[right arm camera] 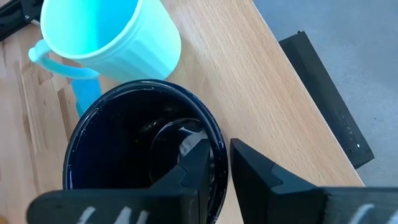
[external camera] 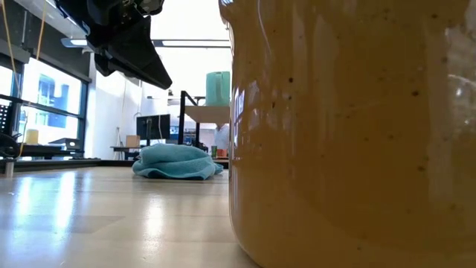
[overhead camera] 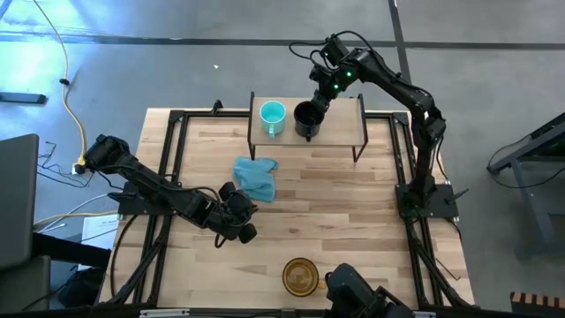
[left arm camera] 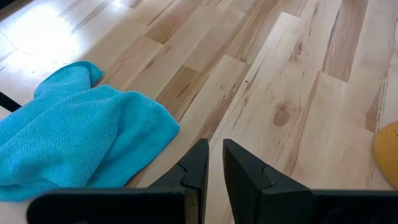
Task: Stack small to large cups/mugs on shelf
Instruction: Put the black mug on the shelf
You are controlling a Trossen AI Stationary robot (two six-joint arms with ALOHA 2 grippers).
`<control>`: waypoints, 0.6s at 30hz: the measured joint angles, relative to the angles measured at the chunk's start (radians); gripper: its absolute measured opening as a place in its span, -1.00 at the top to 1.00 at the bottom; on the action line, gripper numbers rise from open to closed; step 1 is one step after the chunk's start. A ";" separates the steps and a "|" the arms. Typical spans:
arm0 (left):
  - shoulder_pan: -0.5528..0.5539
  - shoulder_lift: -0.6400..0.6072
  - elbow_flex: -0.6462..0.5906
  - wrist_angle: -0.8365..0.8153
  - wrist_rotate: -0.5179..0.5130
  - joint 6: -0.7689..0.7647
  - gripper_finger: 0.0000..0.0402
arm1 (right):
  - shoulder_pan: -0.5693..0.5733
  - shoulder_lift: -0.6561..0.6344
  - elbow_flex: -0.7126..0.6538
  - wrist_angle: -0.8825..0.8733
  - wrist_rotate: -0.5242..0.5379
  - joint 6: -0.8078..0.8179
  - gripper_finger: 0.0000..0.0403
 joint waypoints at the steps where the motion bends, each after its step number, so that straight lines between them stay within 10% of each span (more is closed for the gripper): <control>1: 0.000 0.000 0.000 0.000 0.000 0.000 0.81 | 0.000 0.000 0.000 0.002 0.000 0.000 0.73; 18: 0.000 0.000 0.000 0.000 0.000 0.000 0.81 | -0.001 0.000 0.000 0.011 0.003 0.000 0.73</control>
